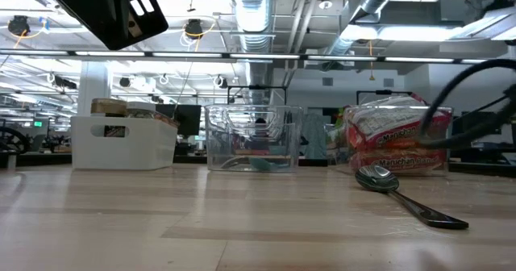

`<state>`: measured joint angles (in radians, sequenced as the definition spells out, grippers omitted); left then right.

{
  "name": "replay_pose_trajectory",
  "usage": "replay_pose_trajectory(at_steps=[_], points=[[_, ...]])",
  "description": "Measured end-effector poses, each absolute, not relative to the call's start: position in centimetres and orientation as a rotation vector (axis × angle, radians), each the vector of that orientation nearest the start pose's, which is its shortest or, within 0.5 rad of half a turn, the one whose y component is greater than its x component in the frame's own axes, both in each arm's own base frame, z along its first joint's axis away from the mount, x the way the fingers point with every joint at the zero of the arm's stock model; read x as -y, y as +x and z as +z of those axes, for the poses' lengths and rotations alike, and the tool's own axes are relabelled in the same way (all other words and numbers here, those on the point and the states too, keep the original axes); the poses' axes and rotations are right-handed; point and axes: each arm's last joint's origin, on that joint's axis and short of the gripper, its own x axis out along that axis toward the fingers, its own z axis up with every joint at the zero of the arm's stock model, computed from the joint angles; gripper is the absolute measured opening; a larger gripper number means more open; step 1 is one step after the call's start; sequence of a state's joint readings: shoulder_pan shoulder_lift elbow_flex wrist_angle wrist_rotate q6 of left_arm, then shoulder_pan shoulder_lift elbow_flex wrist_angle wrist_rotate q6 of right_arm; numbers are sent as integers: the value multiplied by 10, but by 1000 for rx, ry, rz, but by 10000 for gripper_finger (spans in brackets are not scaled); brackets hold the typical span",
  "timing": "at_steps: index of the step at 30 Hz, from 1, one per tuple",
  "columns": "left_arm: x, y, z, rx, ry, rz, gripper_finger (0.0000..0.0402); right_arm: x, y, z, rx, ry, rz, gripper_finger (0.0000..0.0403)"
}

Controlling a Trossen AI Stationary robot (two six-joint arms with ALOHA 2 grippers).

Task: Pick & Place Food Item
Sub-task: Put the silver spoon into the left transparent bin

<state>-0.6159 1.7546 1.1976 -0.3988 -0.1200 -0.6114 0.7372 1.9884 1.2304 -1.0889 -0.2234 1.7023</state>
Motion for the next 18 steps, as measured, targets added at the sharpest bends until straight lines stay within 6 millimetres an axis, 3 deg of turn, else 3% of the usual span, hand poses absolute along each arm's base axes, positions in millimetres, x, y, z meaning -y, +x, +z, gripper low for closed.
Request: replay_pose_trajectory(at_steps=[18], points=[[207,299,206,-993,-212,-165,40,-174,263,129,-1647,709,-1116,0]])
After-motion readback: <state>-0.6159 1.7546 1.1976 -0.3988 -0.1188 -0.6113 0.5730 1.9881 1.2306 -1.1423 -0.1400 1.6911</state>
